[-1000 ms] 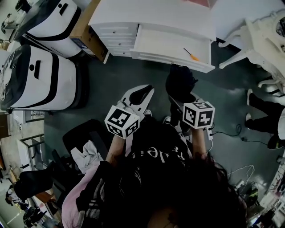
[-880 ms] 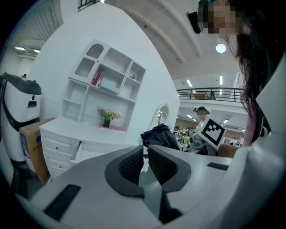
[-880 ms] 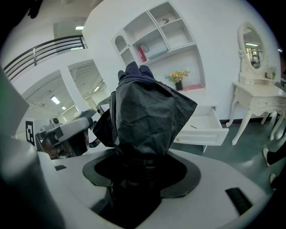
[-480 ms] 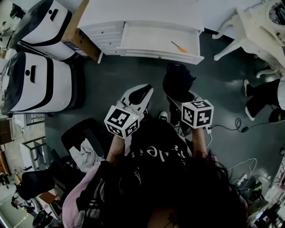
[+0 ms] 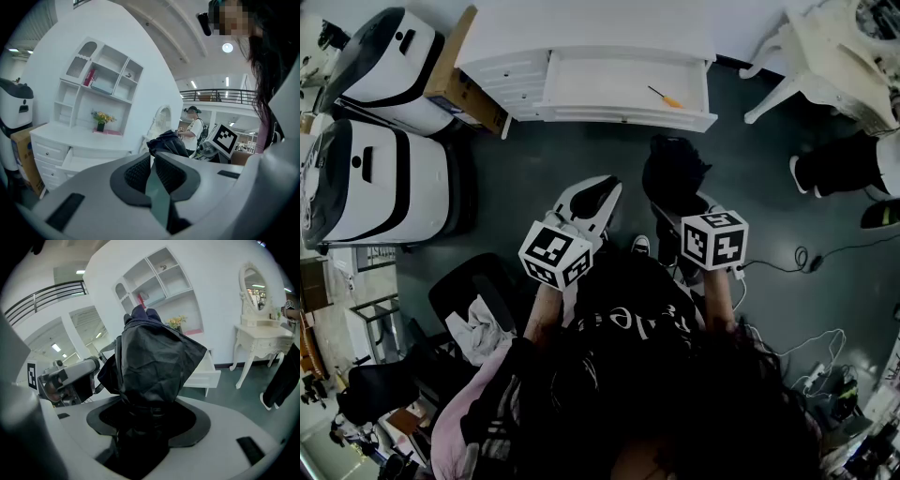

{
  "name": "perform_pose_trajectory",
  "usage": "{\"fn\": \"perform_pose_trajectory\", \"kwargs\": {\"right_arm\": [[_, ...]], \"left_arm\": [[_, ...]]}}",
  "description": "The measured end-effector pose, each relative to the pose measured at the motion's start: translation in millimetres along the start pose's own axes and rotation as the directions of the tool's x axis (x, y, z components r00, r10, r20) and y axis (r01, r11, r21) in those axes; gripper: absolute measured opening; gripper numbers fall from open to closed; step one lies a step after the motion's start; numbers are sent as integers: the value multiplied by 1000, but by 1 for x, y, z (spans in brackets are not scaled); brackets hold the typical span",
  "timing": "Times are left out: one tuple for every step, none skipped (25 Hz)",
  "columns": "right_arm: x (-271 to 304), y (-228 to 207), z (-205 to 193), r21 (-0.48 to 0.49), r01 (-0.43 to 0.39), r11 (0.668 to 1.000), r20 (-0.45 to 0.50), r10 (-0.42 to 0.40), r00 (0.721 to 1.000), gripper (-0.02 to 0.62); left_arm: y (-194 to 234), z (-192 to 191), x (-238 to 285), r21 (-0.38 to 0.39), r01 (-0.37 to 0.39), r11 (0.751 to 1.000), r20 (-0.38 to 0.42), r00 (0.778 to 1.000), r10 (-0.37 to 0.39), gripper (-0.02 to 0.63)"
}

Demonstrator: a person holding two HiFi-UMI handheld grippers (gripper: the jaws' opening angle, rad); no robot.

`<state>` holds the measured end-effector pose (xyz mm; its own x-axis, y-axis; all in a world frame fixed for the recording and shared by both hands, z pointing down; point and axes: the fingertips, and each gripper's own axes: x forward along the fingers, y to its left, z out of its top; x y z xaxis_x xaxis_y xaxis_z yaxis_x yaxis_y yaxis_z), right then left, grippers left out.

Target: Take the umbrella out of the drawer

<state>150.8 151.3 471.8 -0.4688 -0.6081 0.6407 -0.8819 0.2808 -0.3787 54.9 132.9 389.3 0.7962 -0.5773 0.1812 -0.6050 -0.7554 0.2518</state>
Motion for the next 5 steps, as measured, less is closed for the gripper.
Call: {"fn": "perform_pose_trajectory", "kwargs": {"right_arm": [[-2,-1,0,0,-1,1000,1,1,1000,278],[-4,-1,-1,1,-1,1000,1,1,1000,278],[-6,-2,-1,1,-1,1000,1,1,1000,278],[-9,-3,-2,1,-1,1000,2,1,1000,278],[-11,-4,-3,1,-2,1000,2,2,1000,278]], "left_arm": [[-2,1,1,2,1,1000,1,1000,-1,41],[-5,2,1,4,2,1000,2,1000,-2,41],[-7,3,2,5,2,1000,4,1000,-2,41],[-10,4,2,6,2,1000,5,1000,-2,41],[-13,4,3,7,3,1000,7,1000,-3,41]]}}
